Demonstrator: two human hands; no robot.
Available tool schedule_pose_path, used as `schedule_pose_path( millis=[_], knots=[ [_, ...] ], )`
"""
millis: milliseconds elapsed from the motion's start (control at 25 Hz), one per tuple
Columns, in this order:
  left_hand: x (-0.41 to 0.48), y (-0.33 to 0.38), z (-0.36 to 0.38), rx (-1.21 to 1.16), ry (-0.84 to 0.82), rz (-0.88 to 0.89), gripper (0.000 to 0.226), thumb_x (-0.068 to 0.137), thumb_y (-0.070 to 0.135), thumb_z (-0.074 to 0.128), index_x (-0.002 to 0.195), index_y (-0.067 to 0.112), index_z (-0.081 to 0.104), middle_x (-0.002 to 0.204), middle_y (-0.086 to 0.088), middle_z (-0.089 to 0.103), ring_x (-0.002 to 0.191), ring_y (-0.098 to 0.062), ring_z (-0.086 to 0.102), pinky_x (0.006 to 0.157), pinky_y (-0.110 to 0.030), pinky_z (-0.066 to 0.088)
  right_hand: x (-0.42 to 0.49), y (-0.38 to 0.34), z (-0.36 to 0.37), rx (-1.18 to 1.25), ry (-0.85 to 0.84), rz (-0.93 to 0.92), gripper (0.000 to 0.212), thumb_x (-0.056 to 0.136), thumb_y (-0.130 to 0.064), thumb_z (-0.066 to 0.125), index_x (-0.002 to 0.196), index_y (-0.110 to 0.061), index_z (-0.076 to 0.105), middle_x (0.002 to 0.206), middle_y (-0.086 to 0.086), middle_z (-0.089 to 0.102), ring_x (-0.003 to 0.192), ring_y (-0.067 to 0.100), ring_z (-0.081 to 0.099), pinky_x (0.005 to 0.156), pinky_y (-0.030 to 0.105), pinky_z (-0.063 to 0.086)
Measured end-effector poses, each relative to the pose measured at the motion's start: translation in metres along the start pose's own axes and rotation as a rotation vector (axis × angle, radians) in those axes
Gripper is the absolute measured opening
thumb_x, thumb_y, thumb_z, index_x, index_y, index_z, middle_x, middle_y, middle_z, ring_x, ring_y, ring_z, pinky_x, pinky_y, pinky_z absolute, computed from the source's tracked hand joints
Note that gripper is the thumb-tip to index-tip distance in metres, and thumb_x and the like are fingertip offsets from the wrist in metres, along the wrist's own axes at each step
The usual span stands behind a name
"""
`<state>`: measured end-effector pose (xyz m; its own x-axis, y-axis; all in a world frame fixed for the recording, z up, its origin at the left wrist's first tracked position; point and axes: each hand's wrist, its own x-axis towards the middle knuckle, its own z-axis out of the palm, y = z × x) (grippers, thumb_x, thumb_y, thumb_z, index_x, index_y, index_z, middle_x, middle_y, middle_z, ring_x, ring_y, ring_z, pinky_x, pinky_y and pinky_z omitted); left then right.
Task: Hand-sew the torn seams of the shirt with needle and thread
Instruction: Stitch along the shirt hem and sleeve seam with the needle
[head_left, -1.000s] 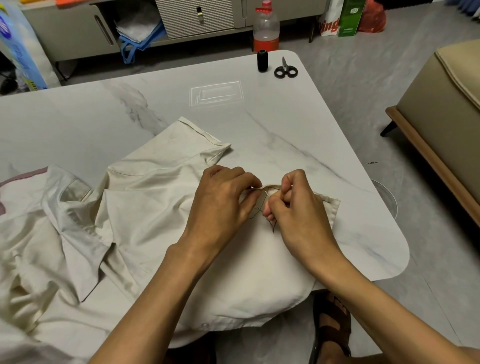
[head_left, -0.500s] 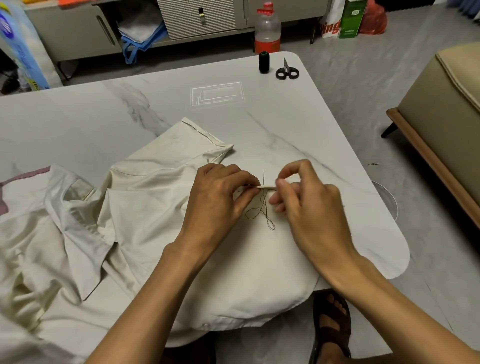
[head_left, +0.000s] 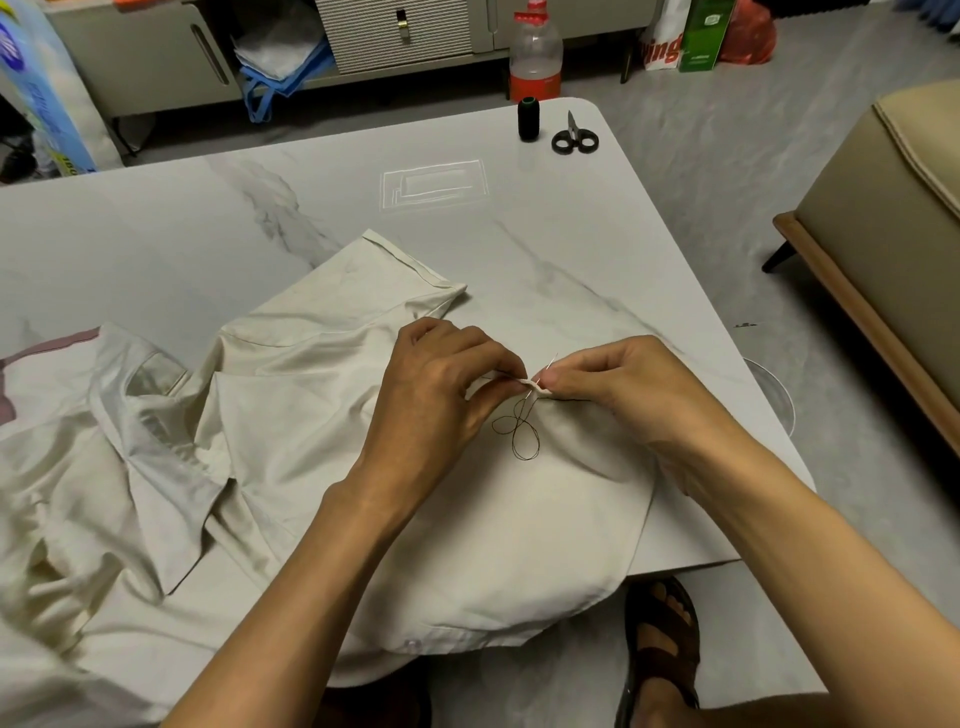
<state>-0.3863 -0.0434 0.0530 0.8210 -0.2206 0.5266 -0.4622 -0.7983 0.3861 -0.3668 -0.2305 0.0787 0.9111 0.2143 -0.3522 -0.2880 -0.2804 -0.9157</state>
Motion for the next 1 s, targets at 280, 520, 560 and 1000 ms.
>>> schedule_pose_path(
  millis=[280, 520, 560, 1000],
  knots=[
    [-0.001, -0.001, -0.001, -0.043, 0.002, -0.017, 0.018, 0.086, 0.037, 0.068, 0.081, 0.020, 0.072, 0.077, 0.011, 0.067, 0.075, -0.014, 0.056, 0.086, -0.020, 0.031, -0.006, -0.002, 0.010, 0.202, 0.097, 0.001, 0.007, 0.085, -0.010, 0.072, 0.081, -0.005, 0.076, 0.083, 0.006, 0.075, 0.070, 0.002, 0.066, 0.068, 0.011, 0.049],
    [-0.005, -0.001, -0.004, -0.083, -0.013, -0.131, 0.011, 0.082, 0.036, 0.073, 0.082, 0.025, 0.073, 0.079, 0.017, 0.067, 0.085, -0.010, 0.047, 0.087, -0.017, 0.026, 0.001, -0.005, 0.000, 0.494, 0.158, -0.054, 0.011, 0.102, -0.011, 0.048, 0.095, -0.007, 0.056, 0.084, 0.008, 0.076, 0.083, 0.021, 0.074, 0.078, 0.029, 0.060],
    [-0.005, -0.002, -0.004, -0.086, -0.017, -0.132, 0.011, 0.082, 0.036, 0.072, 0.082, 0.025, 0.073, 0.079, 0.017, 0.067, 0.085, -0.009, 0.045, 0.087, -0.017, 0.026, 0.001, -0.004, 0.001, 0.491, 0.155, -0.061, 0.010, 0.102, -0.010, 0.049, 0.096, -0.007, 0.056, 0.081, 0.008, 0.075, 0.078, 0.020, 0.073, 0.077, 0.028, 0.060],
    [-0.018, -0.003, -0.011, -0.163, -0.078, -0.122, 0.006, 0.079, 0.010, 0.080, 0.080, 0.013, 0.074, 0.071, 0.011, 0.066, 0.056, 0.006, 0.053, 0.057, -0.010, 0.039, -0.010, -0.018, -0.003, 0.519, 0.120, -0.222, 0.014, 0.097, -0.002, 0.053, 0.094, -0.003, 0.067, 0.091, 0.010, 0.075, 0.091, 0.021, 0.073, 0.088, 0.031, 0.057]
  ],
)
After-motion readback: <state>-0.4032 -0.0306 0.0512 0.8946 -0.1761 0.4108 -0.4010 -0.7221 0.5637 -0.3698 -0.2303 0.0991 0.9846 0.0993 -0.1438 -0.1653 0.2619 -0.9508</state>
